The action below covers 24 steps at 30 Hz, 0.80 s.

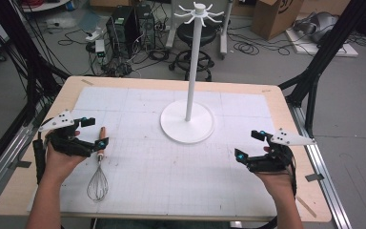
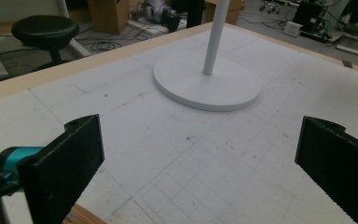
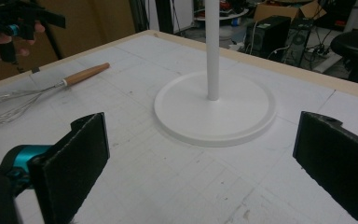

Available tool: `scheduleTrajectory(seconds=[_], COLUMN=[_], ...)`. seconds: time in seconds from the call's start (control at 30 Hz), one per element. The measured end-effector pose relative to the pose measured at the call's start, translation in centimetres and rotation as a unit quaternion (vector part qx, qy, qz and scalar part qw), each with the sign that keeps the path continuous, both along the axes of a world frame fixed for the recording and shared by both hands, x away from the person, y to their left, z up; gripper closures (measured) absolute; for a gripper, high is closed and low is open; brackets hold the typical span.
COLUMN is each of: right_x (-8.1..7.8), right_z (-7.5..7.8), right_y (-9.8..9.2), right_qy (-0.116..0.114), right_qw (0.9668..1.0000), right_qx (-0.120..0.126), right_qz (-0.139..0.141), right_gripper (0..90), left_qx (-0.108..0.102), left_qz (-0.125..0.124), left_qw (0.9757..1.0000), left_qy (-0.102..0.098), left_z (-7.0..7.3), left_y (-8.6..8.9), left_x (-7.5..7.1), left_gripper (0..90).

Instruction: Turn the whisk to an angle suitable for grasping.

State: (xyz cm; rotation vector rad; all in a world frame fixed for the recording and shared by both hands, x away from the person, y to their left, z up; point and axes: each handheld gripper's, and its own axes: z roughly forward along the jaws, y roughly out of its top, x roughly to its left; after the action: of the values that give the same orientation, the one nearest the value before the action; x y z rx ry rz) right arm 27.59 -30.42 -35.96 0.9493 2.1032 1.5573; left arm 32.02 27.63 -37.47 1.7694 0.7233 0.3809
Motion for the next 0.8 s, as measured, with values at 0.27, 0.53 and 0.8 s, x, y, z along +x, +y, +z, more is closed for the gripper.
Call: scheduleTrajectory(seconds=[0.27,0.53,0.8], right_x=[-0.3,-0.6,-0.5], right_z=[0.1,-0.2,-0.7], right_y=[-0.4,-0.3,-0.7], right_qy=[-0.002,0.001,0.010], right_qw=[1.0000,0.9999,0.9998], right_qx=[0.001,-0.010,-0.010], right_qz=[-0.006,-0.008,-0.016], right_gripper=[2.6,2.5,2.6], left_qx=[0.005,0.010,0.066], left_qz=[0.005,0.041,0.083], left_qw=[1.0000,0.9989,0.9924], left_qy=[0.003,0.018,0.063], left_z=[-0.1,-0.4,-1.5], left_y=[-0.1,0.2,0.1], left_x=[0.1,0.6,1.6], left_gripper=[1.6,1.7,1.7])
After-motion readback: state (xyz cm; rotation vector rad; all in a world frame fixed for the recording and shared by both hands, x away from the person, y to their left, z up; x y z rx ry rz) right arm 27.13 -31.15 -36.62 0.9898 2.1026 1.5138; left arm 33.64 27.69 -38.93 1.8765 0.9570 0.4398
